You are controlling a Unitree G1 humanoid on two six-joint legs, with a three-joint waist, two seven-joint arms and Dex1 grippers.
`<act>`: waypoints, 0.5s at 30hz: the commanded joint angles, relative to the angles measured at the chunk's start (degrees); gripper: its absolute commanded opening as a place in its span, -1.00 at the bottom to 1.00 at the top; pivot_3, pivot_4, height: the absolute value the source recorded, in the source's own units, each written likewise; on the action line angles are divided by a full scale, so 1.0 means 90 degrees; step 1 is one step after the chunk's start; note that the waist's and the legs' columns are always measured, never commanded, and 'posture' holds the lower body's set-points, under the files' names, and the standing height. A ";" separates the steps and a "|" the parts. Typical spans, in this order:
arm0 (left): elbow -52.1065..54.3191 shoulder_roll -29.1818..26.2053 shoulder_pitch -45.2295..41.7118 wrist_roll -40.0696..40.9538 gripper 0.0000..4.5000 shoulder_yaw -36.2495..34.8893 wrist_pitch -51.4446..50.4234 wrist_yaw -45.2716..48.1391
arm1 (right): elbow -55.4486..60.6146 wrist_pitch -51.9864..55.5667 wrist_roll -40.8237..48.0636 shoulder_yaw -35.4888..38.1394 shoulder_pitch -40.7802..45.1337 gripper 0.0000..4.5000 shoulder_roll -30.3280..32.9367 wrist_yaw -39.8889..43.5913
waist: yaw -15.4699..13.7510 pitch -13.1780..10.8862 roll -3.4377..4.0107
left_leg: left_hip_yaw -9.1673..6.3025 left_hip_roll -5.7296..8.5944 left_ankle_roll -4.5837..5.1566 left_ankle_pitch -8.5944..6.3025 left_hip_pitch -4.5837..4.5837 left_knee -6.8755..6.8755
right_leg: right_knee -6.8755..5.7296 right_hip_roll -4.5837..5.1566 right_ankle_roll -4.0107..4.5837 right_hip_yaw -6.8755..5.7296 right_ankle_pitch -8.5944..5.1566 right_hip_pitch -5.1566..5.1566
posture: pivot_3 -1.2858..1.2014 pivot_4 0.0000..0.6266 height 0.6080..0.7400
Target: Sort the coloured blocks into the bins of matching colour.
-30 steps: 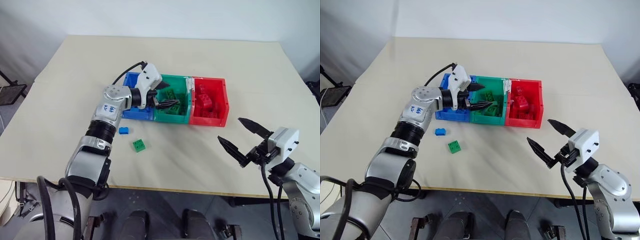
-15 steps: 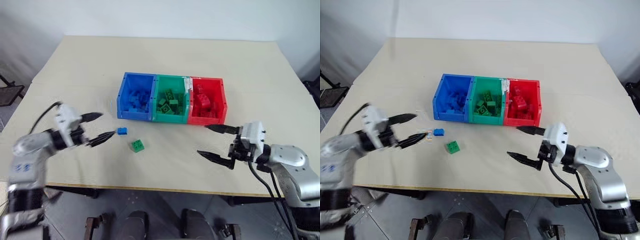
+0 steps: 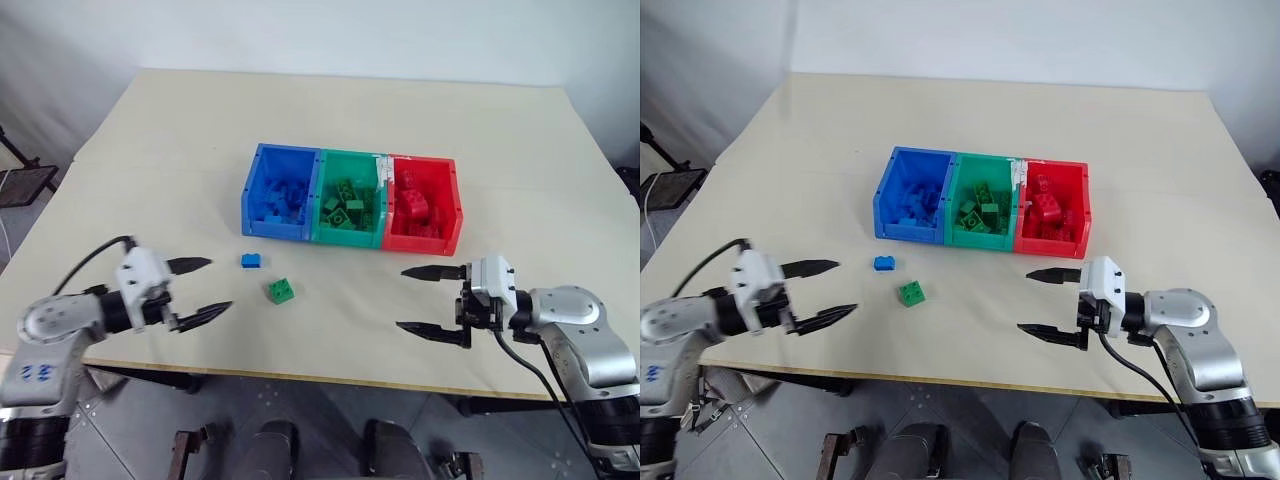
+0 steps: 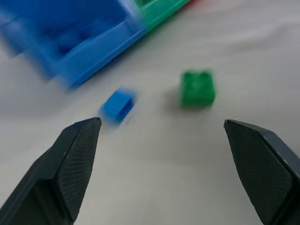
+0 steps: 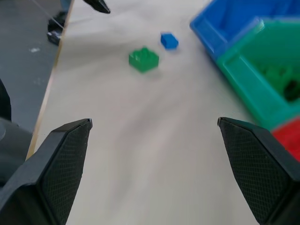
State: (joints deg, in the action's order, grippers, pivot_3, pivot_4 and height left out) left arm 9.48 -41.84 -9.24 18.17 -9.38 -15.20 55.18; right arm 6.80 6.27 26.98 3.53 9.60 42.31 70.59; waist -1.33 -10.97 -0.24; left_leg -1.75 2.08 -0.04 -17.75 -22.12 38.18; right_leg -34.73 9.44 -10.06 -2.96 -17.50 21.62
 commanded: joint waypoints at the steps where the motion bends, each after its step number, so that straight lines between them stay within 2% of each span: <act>1: 0.0454 0.0206 -0.0333 -0.0429 0.98 0.0732 -0.0795 -0.0652 | 0.0420 -0.0048 0.0098 0.0433 -0.0353 1.00 0.0110 -0.0188 | 0.0032 0.0000 0.0000 | 0.0010 -0.0002 0.0000 0.0000 0.0000 -0.0001 | 0.0000 -0.0001 0.0000 0.0001 0.0000 0.0003 | 0.03 -0.52 1.00; 9: 0.0577 0.0513 -0.0799 -0.0699 0.98 0.1558 -0.1928 -0.1229 | 0.1013 0.0039 0.0174 0.0746 -0.1124 1.00 0.0072 -0.0511 | 0.0100 0.0000 0.0000 | 0.0057 -0.0013 -0.0004 0.0002 0.0002 0.0000 | -0.0002 -0.0009 0.0000 0.0006 0.0000 0.0003 | 0.03 -0.52 1.00; 12: 0.0529 0.0555 -0.0857 -0.0774 0.70 0.1705 -0.2085 -0.1326 | 0.1146 0.0048 0.0228 0.0780 -0.1275 1.00 0.0071 -0.0547 | 0.0063 0.0000 0.0000 | 0.0056 -0.0012 -0.0004 0.0002 0.0002 0.0001 | 0.0000 -0.0009 0.0000 0.0006 0.0000 0.0003 | 0.03 -0.52 1.00; 15: 0.0515 0.0567 -0.0917 -0.0779 0.29 0.1776 -0.2085 -0.1321 | 0.1191 0.0045 0.0236 0.0782 -0.1315 1.00 0.0051 -0.0589 | 0.0053 0.0000 0.0000 | 0.0056 -0.0013 -0.0004 0.0002 0.0002 0.0003 | 0.0000 -0.0009 0.0000 0.0006 0.0000 0.0002 | 0.03 -0.52 1.00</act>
State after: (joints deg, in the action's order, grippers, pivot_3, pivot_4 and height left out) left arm 12.88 -36.79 -17.20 11.58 5.86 -33.97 43.26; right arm 15.64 6.73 28.13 9.29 -1.74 42.51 65.55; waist -0.85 -10.97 -0.24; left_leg -1.25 1.96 -0.07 -17.73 -22.10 38.21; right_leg -34.72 9.35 -10.06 -2.91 -17.50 21.64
